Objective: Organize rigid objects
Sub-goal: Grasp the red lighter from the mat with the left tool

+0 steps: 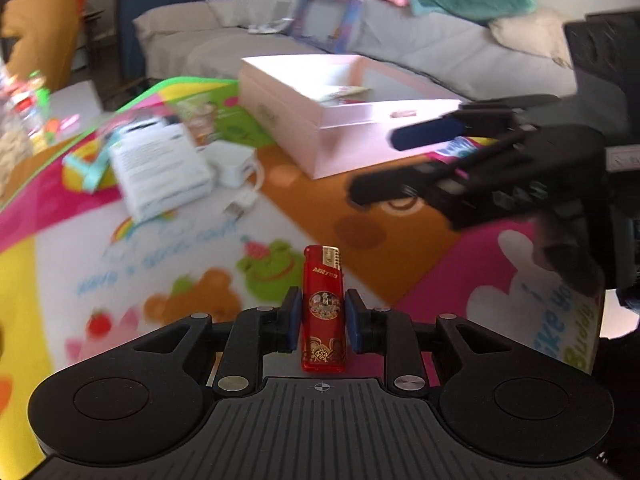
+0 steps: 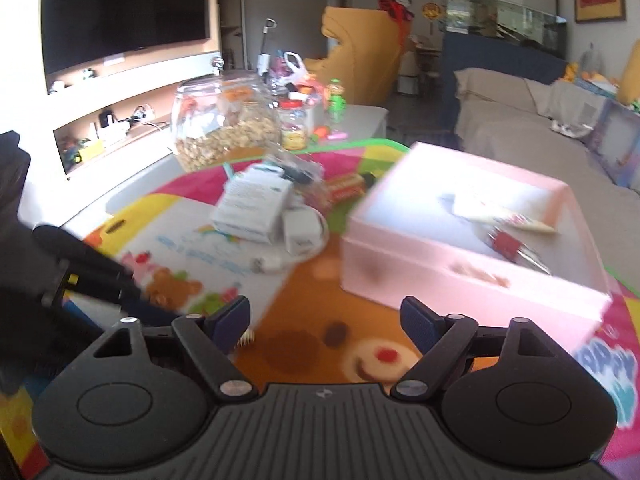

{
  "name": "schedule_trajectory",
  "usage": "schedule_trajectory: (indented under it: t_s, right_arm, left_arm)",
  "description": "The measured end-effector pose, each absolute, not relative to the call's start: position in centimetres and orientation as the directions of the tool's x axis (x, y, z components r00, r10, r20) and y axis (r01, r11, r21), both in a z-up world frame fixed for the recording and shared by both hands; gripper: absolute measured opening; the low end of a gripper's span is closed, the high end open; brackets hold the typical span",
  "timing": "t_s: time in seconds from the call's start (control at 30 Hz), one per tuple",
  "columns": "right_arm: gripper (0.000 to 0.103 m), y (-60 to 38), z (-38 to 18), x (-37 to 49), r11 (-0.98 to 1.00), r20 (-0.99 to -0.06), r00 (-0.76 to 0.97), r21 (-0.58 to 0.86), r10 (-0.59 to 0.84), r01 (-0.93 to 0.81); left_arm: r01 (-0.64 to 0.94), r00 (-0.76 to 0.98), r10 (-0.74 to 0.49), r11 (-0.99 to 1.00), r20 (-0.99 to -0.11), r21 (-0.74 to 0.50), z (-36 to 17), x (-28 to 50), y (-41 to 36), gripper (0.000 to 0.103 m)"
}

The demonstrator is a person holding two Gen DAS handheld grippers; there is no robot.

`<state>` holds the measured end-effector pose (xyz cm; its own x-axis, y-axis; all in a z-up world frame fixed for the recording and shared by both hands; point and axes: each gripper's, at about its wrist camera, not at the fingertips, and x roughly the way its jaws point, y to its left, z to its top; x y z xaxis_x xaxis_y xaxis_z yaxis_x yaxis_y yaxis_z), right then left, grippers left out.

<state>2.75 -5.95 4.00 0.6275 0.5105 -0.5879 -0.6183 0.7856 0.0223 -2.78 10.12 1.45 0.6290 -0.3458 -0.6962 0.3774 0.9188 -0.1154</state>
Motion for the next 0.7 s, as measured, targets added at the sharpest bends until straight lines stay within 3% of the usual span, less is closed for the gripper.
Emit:
schedule_trajectory:
  t_s: [0.1,0.23,0.4,0.7]
  right_arm:
    - [0.059,-2.9,4.2,4.2,0.762,-0.606,0.595,0.029,0.528,-0.646]
    - [0.053,2.4,4.4,6.3,0.745,-0.633,0.62,-0.1,0.464,-0.659]
    - [0.053,7.7,3.6,10.0,0.708,-0.686,0.648,-0.273,0.332,-0.652]
    - [0.053,8.9,3.3,10.5,0.634,-0.718,0.601,-0.289,0.352,-0.717]
  left_arm:
    - [0.287,0.664,-0.287,0.951,-0.691,-0.119,1.5,-3.2,11.4,0.028]
    - [0.19,0.694,-0.225,0.973,-0.684,-0.127,1.5,-3.4,13.3,0.028]
    - [0.104,0.73,-0.213,0.974,-0.65,-0.203,1.3,-3.5,15.3,0.028]
    - [0.035,0.767,-0.197,0.963,-0.611,-0.267,1.0,-3.7,16.9,0.028]
